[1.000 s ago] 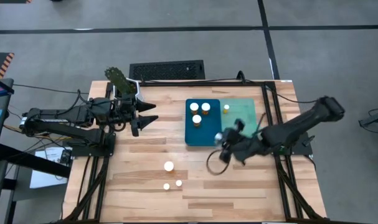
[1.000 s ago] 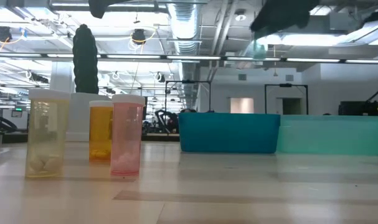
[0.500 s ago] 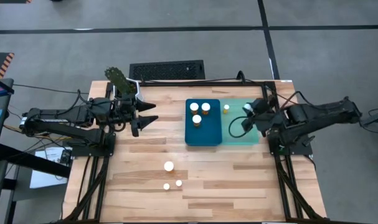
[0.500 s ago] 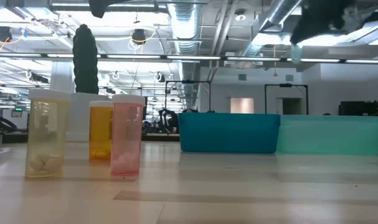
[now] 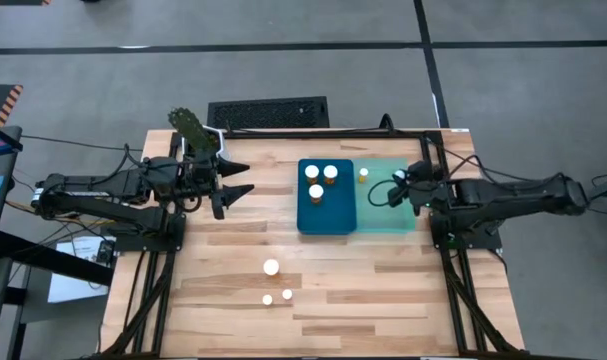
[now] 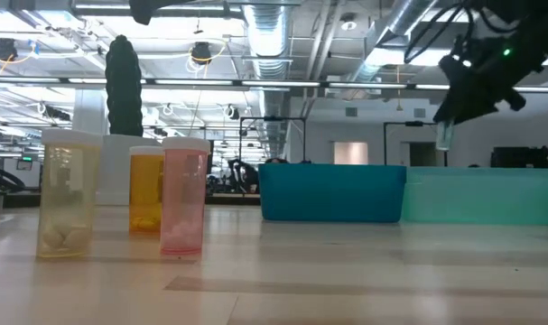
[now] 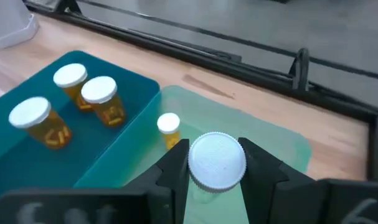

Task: Pick and place medicine bottles into bin by pill shape (circle, oval)
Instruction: Put the small green pill bottle into the green bin, then put the small pink pill bottle into the green bin

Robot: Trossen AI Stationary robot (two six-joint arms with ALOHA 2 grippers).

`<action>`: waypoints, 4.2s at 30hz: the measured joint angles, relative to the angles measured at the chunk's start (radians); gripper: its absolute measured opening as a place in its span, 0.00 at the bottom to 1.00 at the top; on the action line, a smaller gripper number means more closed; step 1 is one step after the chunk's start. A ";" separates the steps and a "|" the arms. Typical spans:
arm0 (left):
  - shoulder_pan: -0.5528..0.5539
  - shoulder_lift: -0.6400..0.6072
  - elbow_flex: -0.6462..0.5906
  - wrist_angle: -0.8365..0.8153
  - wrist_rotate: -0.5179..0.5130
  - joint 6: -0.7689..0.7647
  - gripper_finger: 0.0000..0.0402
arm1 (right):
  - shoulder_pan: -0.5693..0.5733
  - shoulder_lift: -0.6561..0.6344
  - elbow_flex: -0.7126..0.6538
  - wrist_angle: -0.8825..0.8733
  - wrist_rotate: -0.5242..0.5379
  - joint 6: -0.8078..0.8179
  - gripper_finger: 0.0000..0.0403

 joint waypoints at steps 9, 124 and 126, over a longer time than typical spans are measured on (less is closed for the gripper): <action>0.000 0.000 0.000 0.000 -0.002 0.034 0.72 | -0.172 0.128 -0.043 0.222 -0.138 -0.119 0.31; 0.045 0.000 0.000 -0.068 0.006 0.025 0.72 | 0.148 0.537 0.278 0.555 -0.328 -0.311 0.60; 0.045 0.000 0.000 -0.070 0.006 0.021 0.72 | 0.217 0.610 0.326 0.562 -0.324 -0.304 0.60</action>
